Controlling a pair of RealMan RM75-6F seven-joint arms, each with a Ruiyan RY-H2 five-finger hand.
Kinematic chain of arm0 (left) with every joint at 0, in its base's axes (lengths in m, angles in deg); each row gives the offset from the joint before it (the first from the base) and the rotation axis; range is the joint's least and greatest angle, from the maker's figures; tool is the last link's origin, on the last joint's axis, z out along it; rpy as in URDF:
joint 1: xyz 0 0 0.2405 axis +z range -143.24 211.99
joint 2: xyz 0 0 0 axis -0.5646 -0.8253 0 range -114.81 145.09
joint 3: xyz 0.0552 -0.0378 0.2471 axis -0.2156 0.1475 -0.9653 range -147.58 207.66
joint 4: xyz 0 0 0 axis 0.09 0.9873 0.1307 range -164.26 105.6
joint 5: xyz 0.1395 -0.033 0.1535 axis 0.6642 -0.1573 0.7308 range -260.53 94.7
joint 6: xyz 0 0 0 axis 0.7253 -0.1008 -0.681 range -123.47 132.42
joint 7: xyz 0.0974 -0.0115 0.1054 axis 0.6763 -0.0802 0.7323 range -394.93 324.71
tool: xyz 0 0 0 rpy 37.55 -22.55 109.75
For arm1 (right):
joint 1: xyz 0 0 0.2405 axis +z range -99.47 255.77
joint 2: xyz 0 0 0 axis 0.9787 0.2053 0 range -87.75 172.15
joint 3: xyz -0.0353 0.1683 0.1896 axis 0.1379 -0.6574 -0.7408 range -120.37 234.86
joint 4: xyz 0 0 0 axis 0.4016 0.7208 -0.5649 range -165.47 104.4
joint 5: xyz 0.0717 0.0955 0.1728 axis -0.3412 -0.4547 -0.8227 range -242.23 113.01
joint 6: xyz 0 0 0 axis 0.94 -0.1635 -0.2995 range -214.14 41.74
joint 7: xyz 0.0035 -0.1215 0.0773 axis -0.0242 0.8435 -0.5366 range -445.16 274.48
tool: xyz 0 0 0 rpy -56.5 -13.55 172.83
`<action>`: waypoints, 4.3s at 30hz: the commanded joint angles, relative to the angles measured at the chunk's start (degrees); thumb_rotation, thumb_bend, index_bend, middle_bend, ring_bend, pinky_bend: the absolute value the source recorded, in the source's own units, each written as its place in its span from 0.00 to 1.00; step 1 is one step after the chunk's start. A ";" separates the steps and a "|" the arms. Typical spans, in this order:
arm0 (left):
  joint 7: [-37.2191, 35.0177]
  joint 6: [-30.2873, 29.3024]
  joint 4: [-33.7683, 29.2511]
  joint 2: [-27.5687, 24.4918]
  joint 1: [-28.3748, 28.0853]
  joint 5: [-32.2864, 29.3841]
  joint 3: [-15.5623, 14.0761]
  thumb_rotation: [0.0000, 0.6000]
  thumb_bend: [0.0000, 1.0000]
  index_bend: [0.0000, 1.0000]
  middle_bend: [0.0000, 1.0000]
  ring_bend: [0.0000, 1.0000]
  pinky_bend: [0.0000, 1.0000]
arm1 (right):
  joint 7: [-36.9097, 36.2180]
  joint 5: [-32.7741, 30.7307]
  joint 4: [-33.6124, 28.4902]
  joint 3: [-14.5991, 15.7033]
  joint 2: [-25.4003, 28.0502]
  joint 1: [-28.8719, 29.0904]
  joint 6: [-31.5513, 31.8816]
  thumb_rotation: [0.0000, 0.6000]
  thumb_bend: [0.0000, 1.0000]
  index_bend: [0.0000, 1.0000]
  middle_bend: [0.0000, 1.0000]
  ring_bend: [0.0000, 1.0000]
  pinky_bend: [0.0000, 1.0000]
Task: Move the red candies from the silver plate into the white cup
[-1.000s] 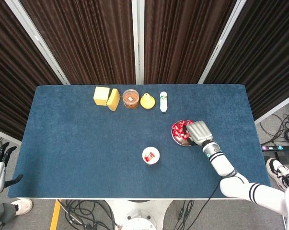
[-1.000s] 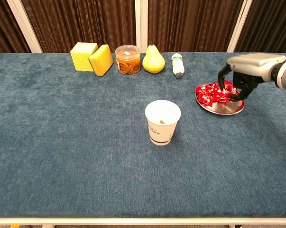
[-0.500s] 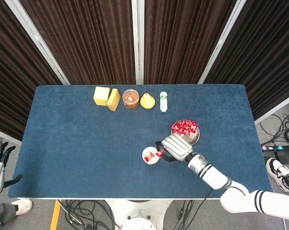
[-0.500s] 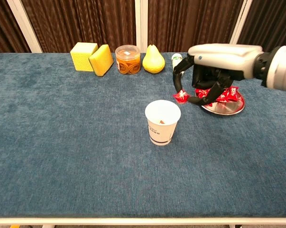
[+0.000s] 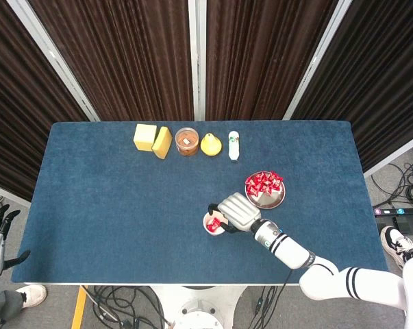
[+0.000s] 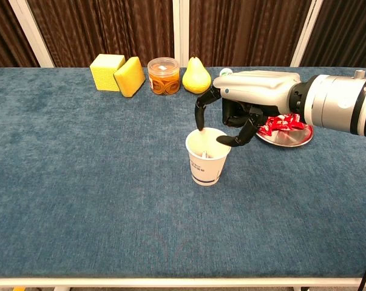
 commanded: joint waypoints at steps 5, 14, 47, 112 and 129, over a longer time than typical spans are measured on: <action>-0.12 -0.32 0.02 -0.01 0.11 0.10 0.10 1.00 0.00 0.22 0.17 0.14 0.16 | -1.19 -2.04 1.21 -1.66 2.30 -1.77 3.75 1.00 0.33 0.25 0.98 1.00 1.00; 0.01 -0.27 -0.09 0.25 -0.05 0.47 0.11 1.00 0.00 0.22 0.17 0.14 0.16 | 2.78 -13.01 13.40 -1.91 1.35 -3.05 2.44 1.00 0.33 0.33 0.98 1.00 1.00; 0.38 0.24 -0.25 0.13 0.21 -0.12 -0.07 1.00 0.00 0.22 0.17 0.14 0.16 | 5.00 -19.18 30.51 -1.85 -11.82 0.29 -5.02 1.00 0.21 0.40 0.98 1.00 1.00; -0.45 0.13 0.34 0.27 0.29 0.59 -0.21 1.00 0.00 0.22 0.17 0.14 0.16 | -1.17 -1.12 1.74 0.31 -1.72 -0.45 1.02 1.00 0.37 0.39 0.98 1.00 1.00; -0.89 0.48 0.82 0.53 -0.04 0.85 -0.22 1.00 0.00 0.22 0.17 0.14 0.16 | 8.44 -21.39 19.79 -3.13 -4.21 0.47 -0.47 1.00 0.31 0.36 0.98 1.00 1.00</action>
